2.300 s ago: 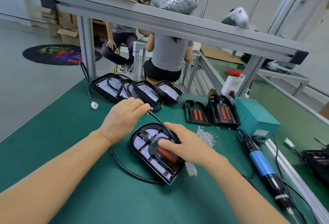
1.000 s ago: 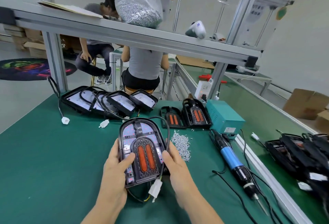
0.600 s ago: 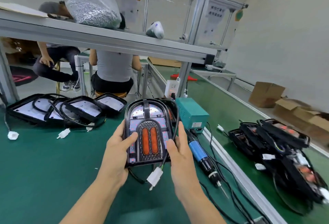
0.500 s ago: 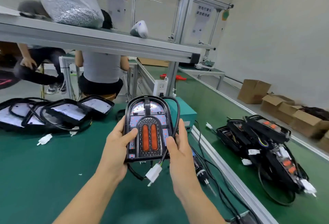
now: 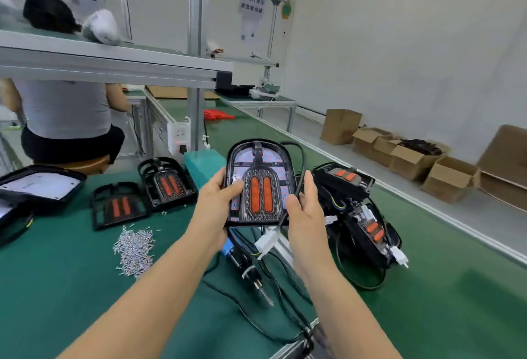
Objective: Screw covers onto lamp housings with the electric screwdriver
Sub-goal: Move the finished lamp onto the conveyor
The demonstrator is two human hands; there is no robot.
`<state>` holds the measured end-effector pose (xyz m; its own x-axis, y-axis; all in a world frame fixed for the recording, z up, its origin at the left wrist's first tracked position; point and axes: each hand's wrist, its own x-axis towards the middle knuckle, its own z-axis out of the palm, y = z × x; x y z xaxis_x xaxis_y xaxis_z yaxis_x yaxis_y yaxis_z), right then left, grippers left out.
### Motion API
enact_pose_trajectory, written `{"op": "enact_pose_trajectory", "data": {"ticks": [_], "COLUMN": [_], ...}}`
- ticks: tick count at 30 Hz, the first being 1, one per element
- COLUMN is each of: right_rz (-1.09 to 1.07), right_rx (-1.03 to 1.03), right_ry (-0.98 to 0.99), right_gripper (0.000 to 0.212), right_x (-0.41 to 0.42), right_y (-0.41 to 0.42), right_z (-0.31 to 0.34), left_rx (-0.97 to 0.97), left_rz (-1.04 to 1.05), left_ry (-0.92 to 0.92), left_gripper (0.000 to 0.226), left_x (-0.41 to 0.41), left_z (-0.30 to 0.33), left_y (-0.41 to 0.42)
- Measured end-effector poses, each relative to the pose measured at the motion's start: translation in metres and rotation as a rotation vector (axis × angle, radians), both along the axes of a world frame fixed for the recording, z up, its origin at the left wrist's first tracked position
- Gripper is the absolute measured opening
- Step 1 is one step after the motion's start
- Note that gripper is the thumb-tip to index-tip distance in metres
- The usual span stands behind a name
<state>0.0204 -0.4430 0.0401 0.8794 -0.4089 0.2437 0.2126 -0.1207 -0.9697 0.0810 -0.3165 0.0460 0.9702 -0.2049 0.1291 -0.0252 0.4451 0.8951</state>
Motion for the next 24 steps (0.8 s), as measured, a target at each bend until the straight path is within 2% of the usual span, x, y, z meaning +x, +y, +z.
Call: {"op": "enact_pose_trajectory", "data": {"ticks": [7,13,18,24], "right_rz": [-0.054,-0.103,-0.162,-0.188], "right_rx": [-0.056,-0.218,-0.381,-0.506], "right_ry": [0.121,0.174,0.232,0.304], "right_gripper": [0.056,0.051,0.05,0.05], "right_x": [0.035,0.067,0.088,0.097], "right_y": [-0.045,-0.067,-0.075,-0.078], "right_z": [-0.005,-0.011,-0.019,-0.041], "left_rx": [0.115,0.342,0.327,0.397], "left_rz": [0.026,-0.015,-0.083,-0.174], "left_ry": [0.119,0.138,0.126,0.163], "left_gripper": [0.033,0.059,0.061,0.051], "left_x": [0.031,0.043,0.045,0.05], "left_z": [-0.017,-0.031,-0.04,-0.061], "left_y": [-0.045,-0.06,-0.068,-0.068]}}
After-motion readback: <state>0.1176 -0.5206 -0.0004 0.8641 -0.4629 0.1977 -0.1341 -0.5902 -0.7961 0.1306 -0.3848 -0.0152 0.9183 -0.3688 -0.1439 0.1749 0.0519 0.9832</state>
